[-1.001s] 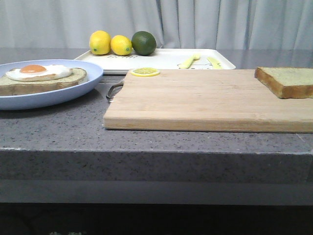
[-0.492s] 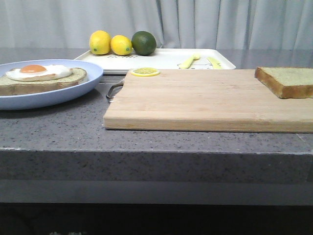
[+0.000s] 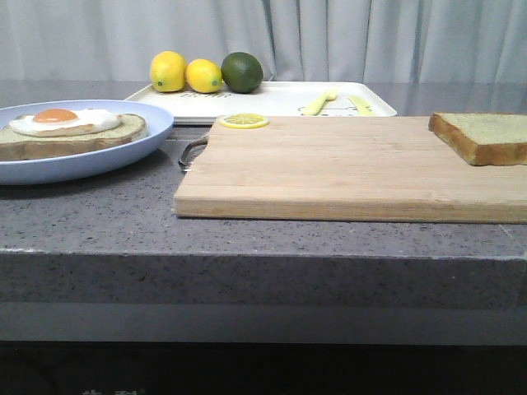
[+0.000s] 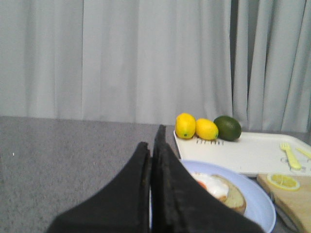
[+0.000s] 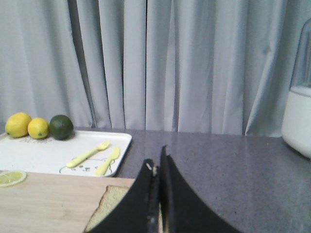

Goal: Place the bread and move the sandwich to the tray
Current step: 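Lower the right gripper toward the plain bread slice on the cutting board, then grasp the plain bread slice by its edge with the right gripper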

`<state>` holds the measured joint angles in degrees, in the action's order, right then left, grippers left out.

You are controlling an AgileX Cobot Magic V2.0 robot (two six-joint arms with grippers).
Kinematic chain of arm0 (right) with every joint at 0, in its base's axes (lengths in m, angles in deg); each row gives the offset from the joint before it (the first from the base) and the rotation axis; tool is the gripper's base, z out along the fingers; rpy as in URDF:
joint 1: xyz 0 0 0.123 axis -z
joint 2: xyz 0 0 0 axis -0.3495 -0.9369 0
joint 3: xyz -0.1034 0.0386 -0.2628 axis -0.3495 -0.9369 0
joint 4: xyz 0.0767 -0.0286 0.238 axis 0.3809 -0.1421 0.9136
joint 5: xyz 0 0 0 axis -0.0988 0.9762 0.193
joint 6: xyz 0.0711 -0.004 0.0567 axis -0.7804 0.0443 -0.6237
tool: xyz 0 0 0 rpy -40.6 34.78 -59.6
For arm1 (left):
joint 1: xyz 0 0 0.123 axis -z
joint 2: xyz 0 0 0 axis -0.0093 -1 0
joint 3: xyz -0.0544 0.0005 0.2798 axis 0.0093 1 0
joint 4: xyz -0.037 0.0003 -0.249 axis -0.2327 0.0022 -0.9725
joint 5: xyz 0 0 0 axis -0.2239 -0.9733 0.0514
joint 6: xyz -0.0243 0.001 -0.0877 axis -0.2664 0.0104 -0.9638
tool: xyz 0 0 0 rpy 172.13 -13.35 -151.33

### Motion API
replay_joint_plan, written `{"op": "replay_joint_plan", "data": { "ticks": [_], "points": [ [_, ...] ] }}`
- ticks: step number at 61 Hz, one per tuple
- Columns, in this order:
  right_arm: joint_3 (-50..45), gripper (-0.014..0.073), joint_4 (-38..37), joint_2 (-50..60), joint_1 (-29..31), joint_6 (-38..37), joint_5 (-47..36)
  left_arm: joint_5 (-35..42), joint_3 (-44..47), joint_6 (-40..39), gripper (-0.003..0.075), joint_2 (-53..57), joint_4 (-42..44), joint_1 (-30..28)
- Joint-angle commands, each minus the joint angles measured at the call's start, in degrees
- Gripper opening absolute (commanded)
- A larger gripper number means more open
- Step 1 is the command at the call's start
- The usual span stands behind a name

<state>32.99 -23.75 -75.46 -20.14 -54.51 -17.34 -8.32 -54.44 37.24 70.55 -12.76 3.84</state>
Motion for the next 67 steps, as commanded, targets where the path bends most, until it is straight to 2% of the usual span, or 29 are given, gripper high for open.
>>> {"op": "replay_joint_plan", "data": {
  "ticks": [1, 20, 26, 55, 59, 61, 63, 67],
  "points": [
    [6.71, -0.0068, -0.51, -3.96, 0.15, 0.3, 0.02, -0.71, -7.56, -0.41, -0.0018, -3.97, 0.0, 0.49],
    [26.29, -0.0068, -0.51, -22.15, 0.15, 0.3, 21.49, -21.86, -28.66, -0.41, -0.0018, -21.37, 0.0, 0.49],
    [29.69, -0.0068, -0.51, -27.6, 0.15, 0.3, 27.11, -22.0, -30.31, -0.41, -0.0018, -25.31, 0.0, 0.49],
    [29.77, -0.006, -0.51, -42.4, 0.15, 0.3, 30.0, -22.14, -30.31, -0.41, -0.0014, -37.98, 0.0, 0.49],
    [29.77, -0.0007, -0.51, -43.87, 0.15, 0.3, 30.06, -22.26, -30.31, -0.21, 0.0026, -38.93, 0.0, 0.49],
    [29.77, 0.0035, -0.51, -44.39, 0.15, 0.3, 30.06, -22.26, -30.31, -0.02, 0.007, -39.26, 0.0, 0.49],
    [29.77, 0.0106, -0.51, -44.97, 0.15, 0.3, 30.06, -22.26, -30.31, -0.02, 0.0116, -39.55, 0.0, 0.49],
    [29.71, 0.0279, -0.51, -45.79, 0.15, 0.3, 30.13, -22.26, -30.31, -0.02, 0.026, -39.82, 0.39, 0.49]
  ]
}}
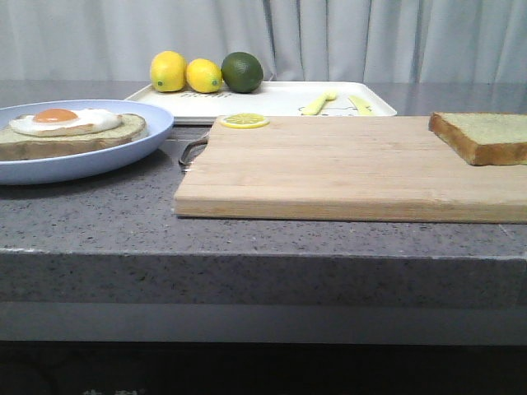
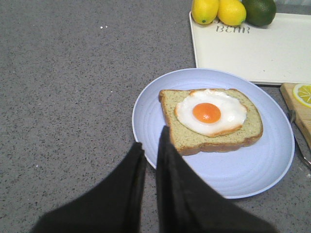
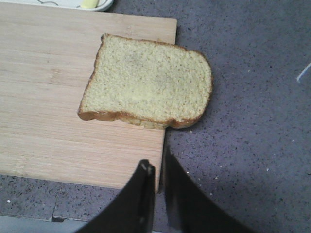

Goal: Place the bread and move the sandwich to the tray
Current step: 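Grasp the plain bread slice by its edge with the right gripper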

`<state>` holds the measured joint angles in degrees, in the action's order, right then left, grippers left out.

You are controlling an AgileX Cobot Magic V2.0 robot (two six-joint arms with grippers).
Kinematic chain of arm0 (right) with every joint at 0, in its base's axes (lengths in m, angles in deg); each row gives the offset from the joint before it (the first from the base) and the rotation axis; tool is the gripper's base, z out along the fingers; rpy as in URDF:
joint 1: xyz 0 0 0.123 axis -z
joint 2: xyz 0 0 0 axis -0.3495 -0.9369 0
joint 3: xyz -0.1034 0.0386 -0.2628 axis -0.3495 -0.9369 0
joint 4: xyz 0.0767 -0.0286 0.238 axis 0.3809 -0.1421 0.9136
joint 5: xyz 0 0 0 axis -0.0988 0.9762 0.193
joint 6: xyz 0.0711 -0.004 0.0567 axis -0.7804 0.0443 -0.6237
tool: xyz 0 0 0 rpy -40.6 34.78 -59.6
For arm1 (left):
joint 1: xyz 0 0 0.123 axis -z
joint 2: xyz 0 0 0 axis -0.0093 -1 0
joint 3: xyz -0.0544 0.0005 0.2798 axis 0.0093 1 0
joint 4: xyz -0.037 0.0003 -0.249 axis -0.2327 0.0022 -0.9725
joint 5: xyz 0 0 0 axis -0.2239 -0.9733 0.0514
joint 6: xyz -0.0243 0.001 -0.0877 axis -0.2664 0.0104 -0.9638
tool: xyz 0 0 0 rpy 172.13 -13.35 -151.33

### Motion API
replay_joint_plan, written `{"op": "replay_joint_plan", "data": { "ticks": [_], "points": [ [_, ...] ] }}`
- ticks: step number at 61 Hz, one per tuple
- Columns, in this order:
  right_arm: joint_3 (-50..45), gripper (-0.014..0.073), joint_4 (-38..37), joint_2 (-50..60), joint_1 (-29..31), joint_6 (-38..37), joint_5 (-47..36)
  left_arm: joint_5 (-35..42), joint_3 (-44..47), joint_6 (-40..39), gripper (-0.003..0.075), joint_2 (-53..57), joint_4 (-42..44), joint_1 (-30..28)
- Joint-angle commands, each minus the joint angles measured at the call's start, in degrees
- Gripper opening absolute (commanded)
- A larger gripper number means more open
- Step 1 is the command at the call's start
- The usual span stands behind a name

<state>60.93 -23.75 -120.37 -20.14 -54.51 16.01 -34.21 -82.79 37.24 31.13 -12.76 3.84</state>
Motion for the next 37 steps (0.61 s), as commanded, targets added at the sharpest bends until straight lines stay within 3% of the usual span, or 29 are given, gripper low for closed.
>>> {"op": "replay_joint_plan", "data": {
  "ticks": [1, 6, 11, 26, 37],
  "points": [
    [1.77, 0.0314, -0.51, -1.05, 0.15, 0.3, -3.22, 3.64, -1.96, -0.02, 0.0307, -0.4, 0.43, 0.49],
    [1.77, 0.0499, -0.51, -1.92, 0.15, 0.3, -3.28, 3.64, -1.96, -0.02, 0.0445, -0.41, 0.56, 0.49],
    [1.77, 0.0566, -0.51, -2.46, 0.15, 0.3, -2.92, 3.55, -1.96, -0.02, 0.0496, -0.52, 0.56, 0.49],
    [2.53, 0.0559, 2.07, -4.8, 0.15, 0.3, -1.41, 3.55, -1.96, -0.02, 0.0495, -0.52, 0.56, 0.49],
    [9.57, 0.0559, 1.76, -12.15, 0.26, 1.34, 4.15, 3.55, -1.96, -0.02, 0.0495, -0.52, 0.56, 0.49]
  ]
}}
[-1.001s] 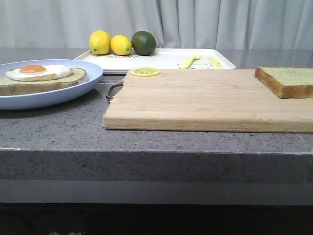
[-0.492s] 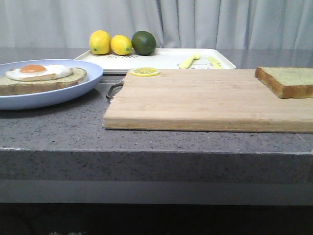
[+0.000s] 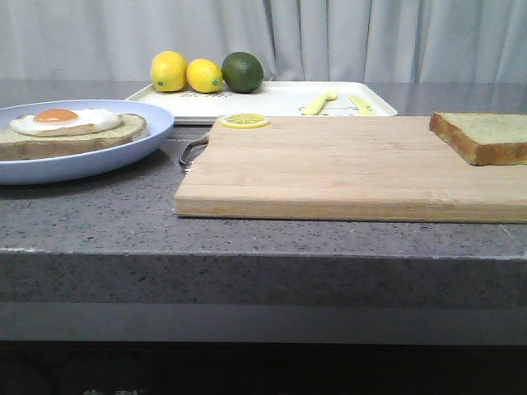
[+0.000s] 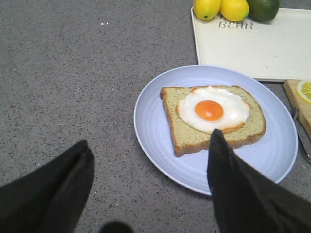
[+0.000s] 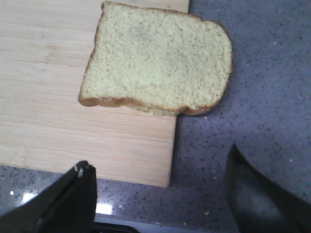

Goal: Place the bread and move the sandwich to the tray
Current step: 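Grasp the plain bread slice by its edge with the right gripper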

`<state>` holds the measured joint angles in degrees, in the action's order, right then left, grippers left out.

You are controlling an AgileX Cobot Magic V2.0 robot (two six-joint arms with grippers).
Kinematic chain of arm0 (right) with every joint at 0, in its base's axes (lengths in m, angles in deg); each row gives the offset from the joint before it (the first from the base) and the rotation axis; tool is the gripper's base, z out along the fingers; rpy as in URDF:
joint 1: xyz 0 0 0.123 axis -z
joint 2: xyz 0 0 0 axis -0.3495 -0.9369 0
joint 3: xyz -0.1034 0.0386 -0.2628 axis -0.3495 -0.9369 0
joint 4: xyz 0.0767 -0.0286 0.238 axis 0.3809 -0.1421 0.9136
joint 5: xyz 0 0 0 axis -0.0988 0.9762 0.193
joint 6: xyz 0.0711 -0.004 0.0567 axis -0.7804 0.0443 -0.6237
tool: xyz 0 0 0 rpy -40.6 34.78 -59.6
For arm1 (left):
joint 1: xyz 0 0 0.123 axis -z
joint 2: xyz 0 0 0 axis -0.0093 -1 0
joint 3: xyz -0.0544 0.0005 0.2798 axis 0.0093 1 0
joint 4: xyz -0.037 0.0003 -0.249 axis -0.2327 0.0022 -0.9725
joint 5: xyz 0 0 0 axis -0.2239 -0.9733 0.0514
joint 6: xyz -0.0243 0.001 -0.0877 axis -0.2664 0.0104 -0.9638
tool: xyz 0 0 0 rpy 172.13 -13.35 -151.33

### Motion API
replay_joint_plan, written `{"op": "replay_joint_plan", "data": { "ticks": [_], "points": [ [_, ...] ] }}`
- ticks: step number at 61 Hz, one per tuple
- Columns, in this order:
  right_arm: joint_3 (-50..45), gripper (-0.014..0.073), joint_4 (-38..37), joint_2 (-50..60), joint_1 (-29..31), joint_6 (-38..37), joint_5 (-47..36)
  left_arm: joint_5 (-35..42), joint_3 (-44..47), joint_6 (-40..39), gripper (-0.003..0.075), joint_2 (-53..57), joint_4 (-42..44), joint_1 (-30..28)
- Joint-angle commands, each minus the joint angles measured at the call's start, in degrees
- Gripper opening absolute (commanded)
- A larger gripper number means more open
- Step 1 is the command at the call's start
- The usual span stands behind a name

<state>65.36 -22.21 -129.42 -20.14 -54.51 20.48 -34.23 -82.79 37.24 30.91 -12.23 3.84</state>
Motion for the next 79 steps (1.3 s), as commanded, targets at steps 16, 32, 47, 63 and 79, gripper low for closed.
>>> {"op": "replay_joint_plan", "data": {
  "ticks": [16, 32, 47, 63, 79],
  "points": [
    [14.47, 0.0559, 1.69, -15.04, 9.01, 3.24, 10.79, 3.57, -1.96, -0.02, 0.0496, -0.3, 0.43, 0.49],
    [12.7, 0.0559, 24.72, -22.59, 30.68, 20.97, 15.16, 3.44, -1.96, -0.02, 0.0495, -0.3, 0.65, 0.49],
    [11.12, 0.0559, 44.44, -31.02, 37.37, 36.19, 20.32, 3.44, -1.96, -0.02, 0.0495, -0.3, 0.75, 0.49],
    [11.12, 0.0559, 51.97, -37.08, 37.19, 41.29, 21.07, 3.44, -1.96, -0.02, 0.0495, -0.3, 0.75, 0.49],
    [11.12, 0.0559, 58.21, -41.73, 37.11, 45.18, 23.21, 3.44, -1.96, -0.02, 0.0495, -0.3, 0.75, 0.49]
  ]
}}
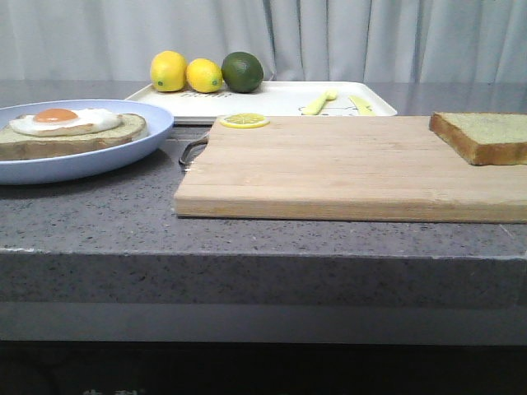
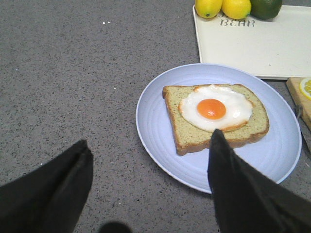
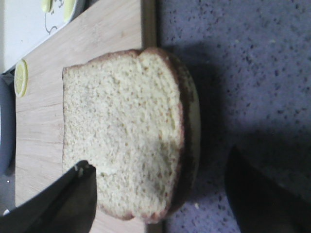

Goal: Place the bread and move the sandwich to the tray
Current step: 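Grasp the plain bread slice by its edge with the right gripper, then lift the bread slice and carry it over the egg toast on the plate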

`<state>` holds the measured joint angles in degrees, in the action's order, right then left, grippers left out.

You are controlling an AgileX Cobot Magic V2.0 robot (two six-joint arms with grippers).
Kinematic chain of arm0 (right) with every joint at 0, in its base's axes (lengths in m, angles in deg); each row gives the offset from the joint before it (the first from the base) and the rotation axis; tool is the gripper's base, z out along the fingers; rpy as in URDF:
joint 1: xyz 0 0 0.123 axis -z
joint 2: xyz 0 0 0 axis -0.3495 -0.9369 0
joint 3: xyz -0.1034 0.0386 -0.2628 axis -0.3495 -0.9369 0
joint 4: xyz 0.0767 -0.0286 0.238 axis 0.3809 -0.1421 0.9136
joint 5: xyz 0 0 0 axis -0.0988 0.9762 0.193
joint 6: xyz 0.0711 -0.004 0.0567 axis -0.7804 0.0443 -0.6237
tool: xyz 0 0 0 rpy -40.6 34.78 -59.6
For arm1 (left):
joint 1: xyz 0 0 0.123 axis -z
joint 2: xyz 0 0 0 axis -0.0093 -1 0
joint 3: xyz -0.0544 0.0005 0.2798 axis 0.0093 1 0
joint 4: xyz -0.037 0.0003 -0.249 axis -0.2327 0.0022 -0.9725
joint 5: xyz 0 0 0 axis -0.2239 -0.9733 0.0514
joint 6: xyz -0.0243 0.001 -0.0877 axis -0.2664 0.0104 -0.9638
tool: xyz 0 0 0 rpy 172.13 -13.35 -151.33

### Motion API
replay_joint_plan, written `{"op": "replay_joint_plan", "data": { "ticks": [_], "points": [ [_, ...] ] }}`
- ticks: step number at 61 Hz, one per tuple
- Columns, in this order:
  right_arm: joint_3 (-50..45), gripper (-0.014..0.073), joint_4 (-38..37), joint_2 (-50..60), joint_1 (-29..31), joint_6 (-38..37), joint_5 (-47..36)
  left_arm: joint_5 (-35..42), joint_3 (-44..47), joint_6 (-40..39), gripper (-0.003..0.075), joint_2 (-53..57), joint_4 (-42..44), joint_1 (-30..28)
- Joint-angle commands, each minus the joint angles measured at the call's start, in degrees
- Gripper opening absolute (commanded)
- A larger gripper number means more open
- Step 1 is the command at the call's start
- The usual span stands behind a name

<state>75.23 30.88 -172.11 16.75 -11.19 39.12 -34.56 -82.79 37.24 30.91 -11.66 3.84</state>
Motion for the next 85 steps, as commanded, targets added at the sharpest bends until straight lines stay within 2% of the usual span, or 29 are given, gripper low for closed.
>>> {"op": "replay_joint_plan", "data": {
  "ticks": [1, 22, 26, 39, 47, 69, 85],
  "points": [
    [1.24, 0.0559, 5.29, 0.71, 0.22, 1.86, 4.75, 3.77, -1.96, -0.02, 0.0495, -0.3, 0.18, 0.49],
    [1.24, 0.0553, 6.03, -2.13, -3.12, 3.83, 6.29, 3.77, -1.96, -0.02, 0.0495, -0.3, 0.18, 0.49],
    [1.24, 0.0498, 7.61, -2.09, -3.12, 4.33, 7.0, 3.77, -1.96, -0.02, 0.0495, -0.3, 0.18, 0.49],
    [1.24, 0.0226, 11.06, -1.88, -2.39, 4.55, 8.19, 3.77, -1.96, -0.02, 0.0495, -0.3, 0.18, 0.49],
    [1.24, 0.0126, 11.46, -0.91, -2.39, 4.55, 8.19, 3.77, -1.96, -0.02, 0.0496, -0.3, 0.18, 0.49],
    [1.24, 0.0113, 13.99, 7.31, -2.9, 1.9, 8.19, 3.77, -1.96, -0.02, 0.0495, -0.3, 0.18, 0.49],
    [1.24, 0.011, 16.28, 14.35, -5.64, 1.91, 8.19, 3.77, -1.96, -0.02, 0.0495, -0.3, 0.18, 0.49]
  ]
}}
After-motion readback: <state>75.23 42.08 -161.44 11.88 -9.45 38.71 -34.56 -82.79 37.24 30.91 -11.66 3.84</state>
